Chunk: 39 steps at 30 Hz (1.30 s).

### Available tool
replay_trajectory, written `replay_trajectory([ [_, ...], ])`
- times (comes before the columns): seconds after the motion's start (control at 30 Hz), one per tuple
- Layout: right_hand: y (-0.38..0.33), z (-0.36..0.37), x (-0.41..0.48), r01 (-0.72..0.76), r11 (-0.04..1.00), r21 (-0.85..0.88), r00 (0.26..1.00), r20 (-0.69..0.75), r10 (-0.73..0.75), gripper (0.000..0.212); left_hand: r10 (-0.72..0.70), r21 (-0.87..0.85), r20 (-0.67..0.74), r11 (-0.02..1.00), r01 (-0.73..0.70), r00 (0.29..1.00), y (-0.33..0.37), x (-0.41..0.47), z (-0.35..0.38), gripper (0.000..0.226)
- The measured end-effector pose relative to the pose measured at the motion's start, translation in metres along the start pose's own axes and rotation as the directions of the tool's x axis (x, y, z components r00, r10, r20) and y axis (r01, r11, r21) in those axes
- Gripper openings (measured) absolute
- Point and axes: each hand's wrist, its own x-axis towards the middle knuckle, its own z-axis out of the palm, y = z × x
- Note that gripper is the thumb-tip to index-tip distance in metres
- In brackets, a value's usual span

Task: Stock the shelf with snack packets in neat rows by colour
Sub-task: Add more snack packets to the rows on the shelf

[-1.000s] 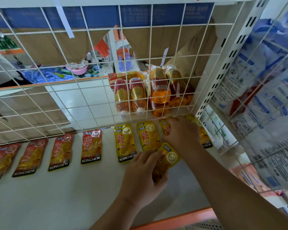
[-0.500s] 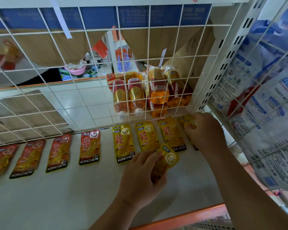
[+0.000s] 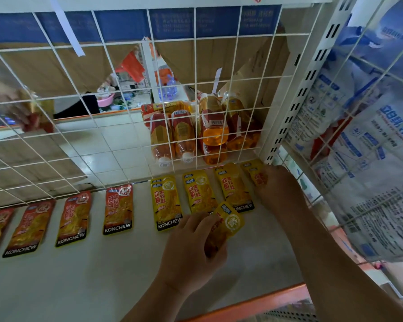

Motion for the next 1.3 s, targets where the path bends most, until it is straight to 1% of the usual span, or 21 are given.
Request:
replay_trajectory([
  [0.07, 0.002, 0.003, 0.000, 0.014, 0.999, 0.032, 1.000, -0.014, -0.013, 0.035, -0.005, 0.010, 0.007, 1.000, 0.005, 1.000, 0.000, 0.000, 0.000, 0.051],
  [0.1, 0.003, 0.005, 0.000, 0.015, 0.999, 0.035, 1.000, -0.019, -0.015, 0.033, -0.009, 0.014, 0.010, 1.000, 0.009, 1.000, 0.000, 0.000, -0.001, 0.051],
  [0.27, 0.009, 0.011, 0.003, 0.017, 1.000, 0.016, 0.999, -0.051, -0.016, 0.054, -0.013, 0.008, 0.014, 1.000, 0.012, 1.000, 0.001, 0.001, -0.001, 0.051],
  [0.3, 0.007, 0.009, 0.002, 0.009, 1.000, 0.015, 0.999, -0.042, -0.008, 0.053, -0.011, 0.007, 0.014, 1.000, 0.011, 1.000, 0.001, 0.000, -0.001, 0.051],
  [0.37, 0.005, 0.008, 0.001, 0.016, 1.000, 0.013, 0.999, -0.031, -0.016, 0.045, -0.008, 0.009, 0.013, 1.000, 0.008, 1.000, 0.001, 0.000, -0.002, 0.050],
  [0.43, 0.004, 0.008, -0.001, 0.021, 0.999, 0.025, 0.999, -0.040, -0.020, 0.046, -0.009, 0.005, 0.010, 1.000, 0.009, 1.000, 0.001, 0.000, -0.002, 0.050],
  [0.57, 0.006, 0.009, -0.002, 0.007, 1.000, -0.010, 0.998, -0.055, -0.008, 0.050, -0.012, -0.009, 0.016, 1.000, 0.013, 1.000, 0.000, 0.000, -0.001, 0.051],
  [0.7, -0.001, 0.004, -0.003, -0.007, 1.000, 0.001, 1.000, -0.005, 0.007, 0.042, -0.016, 0.001, 0.031, 1.000, 0.016, 0.999, 0.001, 0.001, -0.002, 0.052],
  [0.77, -0.002, 0.001, -0.003, -0.009, 1.000, 0.005, 1.000, -0.001, 0.009, 0.048, -0.016, -0.003, 0.029, 1.000, 0.016, 0.999, 0.002, 0.001, -0.003, 0.052],
  [0.9, -0.001, 0.002, -0.002, -0.015, 1.000, 0.012, 1.000, 0.008, 0.015, 0.040, -0.027, 0.003, 0.034, 1.000, 0.026, 0.999, 0.001, 0.000, -0.002, 0.052],
  [1.0, 0.000, 0.002, -0.003, -0.013, 0.999, 0.047, 1.000, 0.007, 0.012, 0.047, -0.028, 0.003, 0.036, 1.000, 0.028, 0.999, 0.002, 0.000, -0.003, 0.052],
  [1.1, -0.001, 0.000, -0.002, 0.013, 0.997, 0.070, 0.998, -0.054, -0.009, 0.039, -0.024, 0.003, 0.027, 1.000, 0.024, 0.999, 0.002, 0.000, -0.004, 0.050],
  [1.17, -0.007, -0.002, -0.001, 0.071, 0.997, 0.015, 0.992, -0.108, -0.069, 0.034, -0.022, 0.006, 0.026, 1.000, 0.022, 0.999, 0.002, 0.001, -0.004, 0.051],
  [1.2, -0.010, 0.000, -0.002, 0.107, 0.994, -0.012, 0.989, -0.102, -0.107, 0.029, -0.021, 0.009, 0.025, 1.000, 0.020, 0.999, 0.002, 0.001, -0.004, 0.051],
  [1.23, -0.016, 0.001, -0.002, 0.133, 0.991, -0.012, 0.989, -0.066, -0.134, 0.026, -0.021, 0.012, 0.026, 1.000, 0.021, 0.999, 0.002, 0.001, -0.004, 0.052],
  [1.3, -0.025, 0.004, -0.002, 0.150, 0.989, -0.002, 0.988, 0.037, -0.150, 0.033, -0.026, 0.016, 0.032, 1.000, 0.025, 0.999, 0.003, 0.001, -0.004, 0.052],
])
